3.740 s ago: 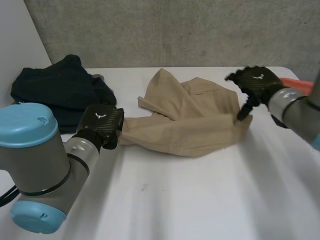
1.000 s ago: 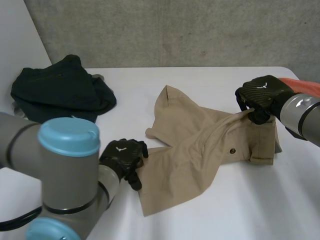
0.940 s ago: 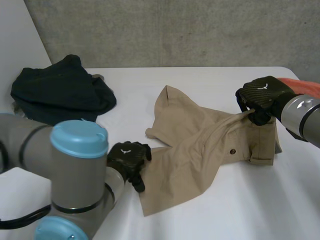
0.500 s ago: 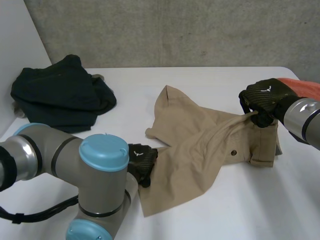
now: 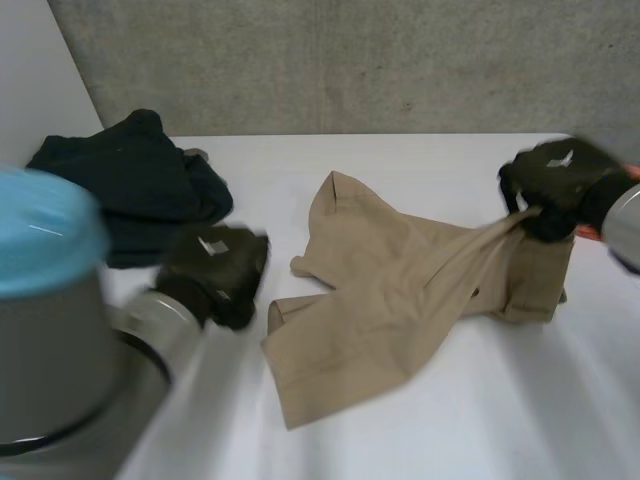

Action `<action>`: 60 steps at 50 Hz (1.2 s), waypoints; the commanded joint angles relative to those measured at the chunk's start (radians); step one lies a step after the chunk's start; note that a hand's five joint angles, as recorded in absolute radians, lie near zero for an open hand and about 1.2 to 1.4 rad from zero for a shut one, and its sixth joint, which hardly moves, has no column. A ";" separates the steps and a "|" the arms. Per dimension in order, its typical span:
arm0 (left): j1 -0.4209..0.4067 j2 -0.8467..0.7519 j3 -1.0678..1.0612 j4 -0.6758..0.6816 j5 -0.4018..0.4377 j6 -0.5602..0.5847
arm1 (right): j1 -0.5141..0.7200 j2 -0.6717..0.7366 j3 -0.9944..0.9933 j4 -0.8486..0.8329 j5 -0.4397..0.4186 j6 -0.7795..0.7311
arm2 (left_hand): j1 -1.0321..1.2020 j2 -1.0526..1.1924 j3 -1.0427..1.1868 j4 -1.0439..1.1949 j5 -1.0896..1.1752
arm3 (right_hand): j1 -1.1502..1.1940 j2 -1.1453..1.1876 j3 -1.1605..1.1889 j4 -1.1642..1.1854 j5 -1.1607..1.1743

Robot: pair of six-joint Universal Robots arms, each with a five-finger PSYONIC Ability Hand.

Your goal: Fold the laundry.

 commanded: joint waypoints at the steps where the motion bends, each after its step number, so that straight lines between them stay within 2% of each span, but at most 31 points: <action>1: 0.070 0.306 0.145 -0.080 0.053 0.064 | -0.053 -0.174 -0.171 0.084 -0.058 0.010 | 0.232 0.202 0.205 0.197 0.236 | 0.282 0.227 0.212 0.198 0.208; 4: 0.080 0.345 0.211 -0.182 0.073 0.061 | -0.082 -0.223 -0.239 0.167 -0.100 0.031 | 0.232 0.202 0.205 0.197 0.236 | 0.282 0.227 0.212 0.198 0.208; 9: 0.088 0.310 0.156 -0.211 0.086 0.018 | -0.111 -0.203 -0.210 0.255 -0.198 0.021 | 0.232 0.202 0.205 0.197 0.236 | 0.282 0.227 0.212 0.198 0.208; 10: 0.090 0.296 0.137 -0.203 0.088 0.006 | -0.105 -0.193 -0.193 0.252 -0.207 0.015 | 0.113 0.083 0.086 0.078 0.117 | 0.282 0.227 0.212 0.198 0.208; 11: 0.097 0.261 0.094 -0.183 0.091 -0.023 | -0.079 -0.173 -0.164 0.244 -0.209 -0.001 | -0.438 -0.468 -0.465 -0.472 -0.433 | 0.282 0.227 0.212 0.198 0.208; 12: 0.099 0.242 0.074 -0.169 0.091 -0.042 | -0.064 -0.162 -0.153 0.238 -0.204 -0.008 | -0.635 -0.665 -0.662 -0.670 -0.630 | 0.282 0.227 0.212 0.198 0.208; 13: 0.100 0.222 0.054 -0.154 0.093 -0.057 | -0.053 -0.150 -0.141 0.233 -0.195 -0.018 | -0.733 -0.763 -0.760 -0.767 -0.728 | 0.282 0.227 0.212 0.198 0.208; 19: 0.082 0.017 -0.052 -0.024 0.108 -0.186 | 0.001 -0.073 -0.075 0.171 -0.071 -0.025 | -0.810 -0.840 -0.837 -0.845 -0.806 | 0.282 0.227 0.212 0.198 0.208; 23: 0.027 -0.104 -0.049 0.018 0.137 -0.234 | 0.015 -0.050 -0.055 0.111 -0.025 -0.007 | -0.795 -0.826 -0.823 -0.830 -0.791 | 0.282 0.227 0.212 0.198 0.208; 29: -0.048 -0.235 -0.006 0.027 0.160 -0.242 | 0.013 -0.044 -0.031 0.069 -0.017 0.004 | -0.748 -0.779 -0.776 -0.783 -0.744 | 0.282 0.227 0.212 0.198 0.208; 39: -0.133 -0.413 0.099 0.116 0.126 -0.245 | 0.007 -0.050 -0.020 0.060 -0.017 0.013 | -0.690 -0.720 -0.717 -0.724 -0.685 | 0.282 0.227 0.212 0.198 0.208; 47: -0.188 -0.511 0.188 0.178 0.071 -0.173 | -0.008 -0.051 -0.009 0.060 -0.019 0.014 | -0.593 -0.623 -0.620 -0.628 -0.589 | 0.282 0.227 0.212 0.198 0.208; 51: -0.206 -0.554 0.216 0.187 0.056 -0.130 | -0.018 -0.055 0.000 0.060 -0.019 0.018 | -0.458 -0.488 -0.485 -0.493 -0.454 | 0.282 0.227 0.212 0.198 0.208; 54: -0.214 -0.585 0.230 0.190 0.048 -0.105 | -0.028 -0.056 0.003 0.055 -0.022 0.018 | -0.274 -0.304 -0.301 -0.308 -0.269 | 0.282 0.227 0.212 0.198 0.208; 55: -0.214 -0.589 0.231 0.190 0.045 -0.099 | -0.031 -0.056 0.005 0.054 -0.023 0.018 | -0.130 -0.161 -0.158 -0.165 -0.126 | 0.282 0.227 0.212 0.198 0.208; 56: -0.208 -0.589 0.233 0.193 0.028 -0.094 | -0.036 -0.058 0.006 0.052 -0.026 0.018 | 0.228 0.198 0.201 0.193 0.233 | 0.282 0.227 0.212 0.198 0.208; 58: -0.196 -0.566 0.233 0.199 -0.005 -0.088 | -0.041 -0.058 0.008 0.052 -0.026 0.016 | 0.232 0.202 0.205 0.197 0.236 | 0.282 0.227 0.212 0.198 0.208; 60: -0.170 -0.485 0.218 0.199 -0.085 -0.088 | -0.044 -0.062 0.011 0.052 -0.026 0.011 | 0.232 0.202 0.205 0.197 0.236 | 0.282 0.227 0.212 0.198 0.208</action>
